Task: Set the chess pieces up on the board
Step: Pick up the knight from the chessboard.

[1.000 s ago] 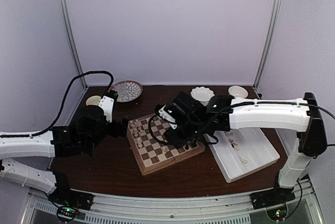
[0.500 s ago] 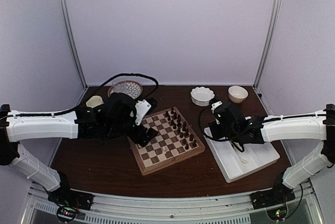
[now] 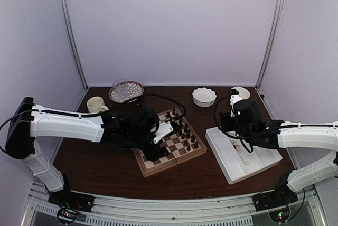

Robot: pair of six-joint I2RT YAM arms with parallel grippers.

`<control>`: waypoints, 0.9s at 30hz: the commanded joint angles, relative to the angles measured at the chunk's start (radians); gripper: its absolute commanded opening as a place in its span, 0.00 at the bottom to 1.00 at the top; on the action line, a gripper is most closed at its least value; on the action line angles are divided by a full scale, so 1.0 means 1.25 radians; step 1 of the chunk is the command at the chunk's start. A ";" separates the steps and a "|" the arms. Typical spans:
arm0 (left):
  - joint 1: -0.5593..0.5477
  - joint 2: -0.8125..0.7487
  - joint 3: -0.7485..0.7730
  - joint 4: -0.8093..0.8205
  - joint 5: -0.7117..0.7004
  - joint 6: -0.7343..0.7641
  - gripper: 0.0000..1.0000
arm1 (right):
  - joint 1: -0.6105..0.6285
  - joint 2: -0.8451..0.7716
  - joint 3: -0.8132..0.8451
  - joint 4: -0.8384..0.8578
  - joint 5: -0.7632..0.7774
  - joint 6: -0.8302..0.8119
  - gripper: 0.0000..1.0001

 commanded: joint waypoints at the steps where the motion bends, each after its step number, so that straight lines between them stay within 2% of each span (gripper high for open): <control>1: -0.003 0.050 0.023 0.055 0.007 0.009 0.57 | -0.004 -0.013 -0.010 0.028 -0.003 0.016 0.53; 4: -0.003 0.083 0.041 0.053 -0.019 -0.003 0.52 | -0.004 -0.019 -0.015 0.042 -0.020 0.012 0.53; 17: -0.002 0.160 0.088 0.020 -0.084 -0.002 0.51 | -0.004 -0.020 -0.011 0.037 -0.044 0.010 0.53; 22: -0.002 0.164 0.093 0.015 -0.086 0.000 0.40 | -0.005 -0.014 -0.006 0.035 -0.052 0.007 0.53; 27: -0.002 0.161 0.093 0.011 -0.084 -0.001 0.35 | -0.005 -0.007 -0.002 0.031 -0.054 0.007 0.53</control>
